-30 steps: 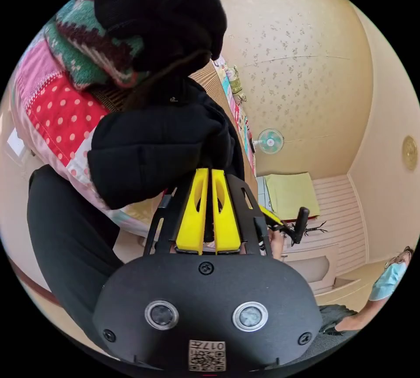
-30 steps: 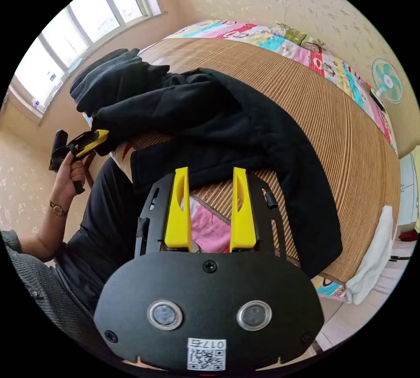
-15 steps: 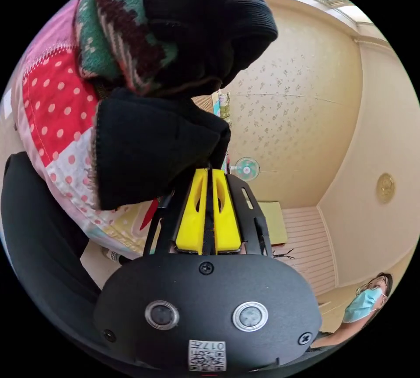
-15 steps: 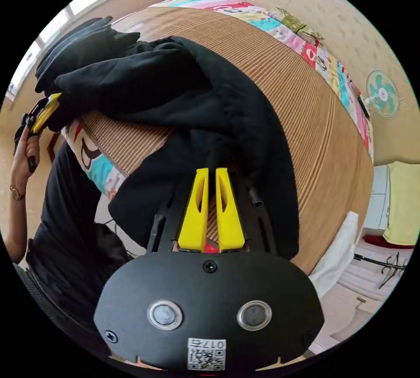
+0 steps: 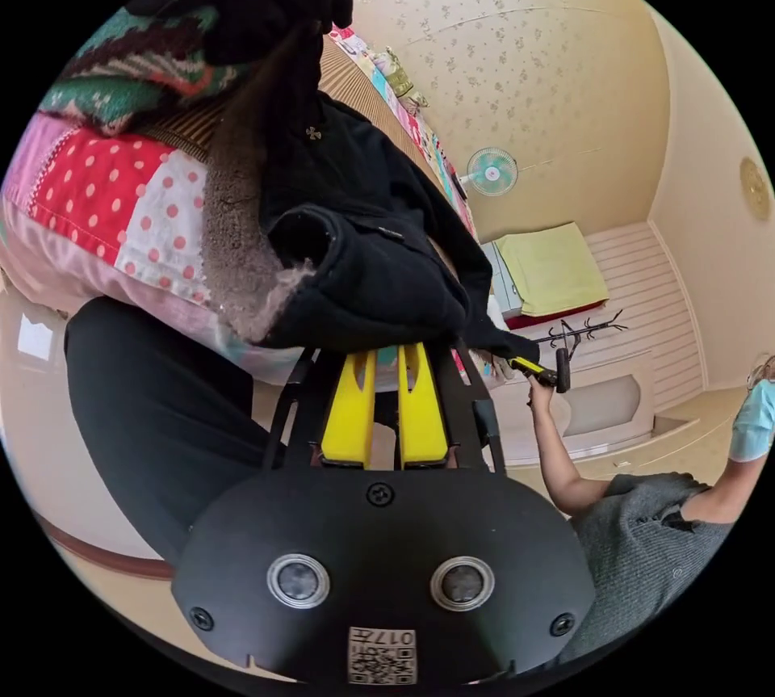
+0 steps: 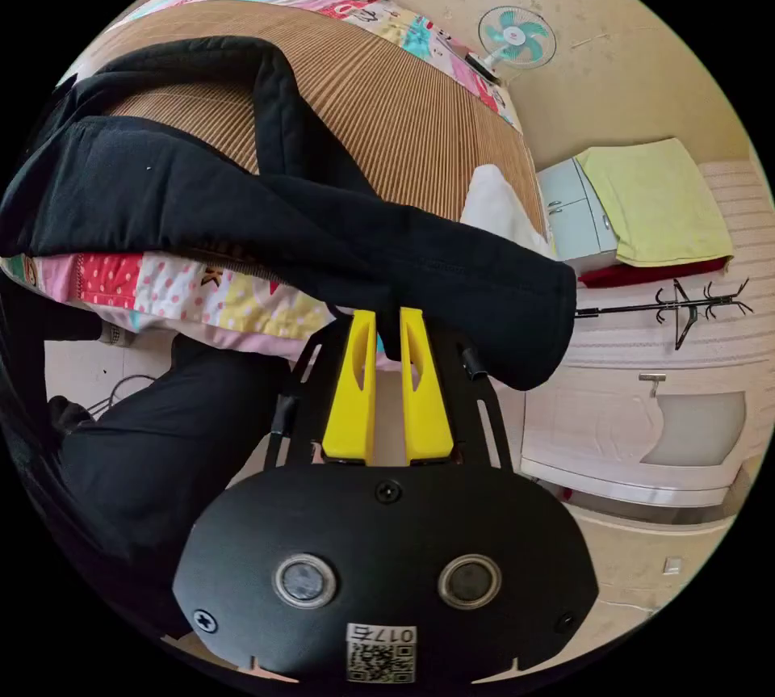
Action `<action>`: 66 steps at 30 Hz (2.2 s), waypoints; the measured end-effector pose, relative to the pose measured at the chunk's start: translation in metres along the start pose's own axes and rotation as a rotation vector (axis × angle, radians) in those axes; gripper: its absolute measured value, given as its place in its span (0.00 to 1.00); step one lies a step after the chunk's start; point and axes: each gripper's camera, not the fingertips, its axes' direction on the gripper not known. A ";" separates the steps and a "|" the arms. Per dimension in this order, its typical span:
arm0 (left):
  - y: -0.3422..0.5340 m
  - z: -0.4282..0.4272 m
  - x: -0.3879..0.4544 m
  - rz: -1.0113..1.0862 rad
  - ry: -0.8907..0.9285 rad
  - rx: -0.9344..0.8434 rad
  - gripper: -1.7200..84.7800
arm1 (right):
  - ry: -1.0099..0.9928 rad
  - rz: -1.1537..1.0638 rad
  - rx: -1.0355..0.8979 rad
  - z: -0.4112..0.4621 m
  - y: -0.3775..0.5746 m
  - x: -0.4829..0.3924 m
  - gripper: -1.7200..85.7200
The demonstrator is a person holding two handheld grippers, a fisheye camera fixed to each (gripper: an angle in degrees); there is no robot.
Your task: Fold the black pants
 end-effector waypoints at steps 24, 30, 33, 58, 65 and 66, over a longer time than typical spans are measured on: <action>0.046 -0.048 0.091 -0.089 -0.183 0.085 0.18 | -0.258 0.162 0.133 -0.089 -0.268 0.129 0.08; 0.026 -0.017 0.103 -0.160 -0.265 0.023 0.23 | -0.413 0.396 0.225 -0.078 -0.260 0.200 0.18; 0.011 0.013 0.119 -0.134 -0.328 -0.026 0.23 | -0.418 0.272 0.175 -0.051 -0.243 0.165 0.19; -0.115 0.270 0.309 0.316 -0.921 -0.122 0.01 | -0.390 0.245 0.117 0.075 0.014 0.107 0.14; -0.128 0.277 0.309 0.363 -0.945 -0.143 0.01 | -0.404 0.268 0.112 0.082 0.022 0.124 0.14; -0.130 0.280 0.310 0.379 -0.960 -0.148 0.01 | -0.410 0.273 0.113 0.084 0.024 0.128 0.14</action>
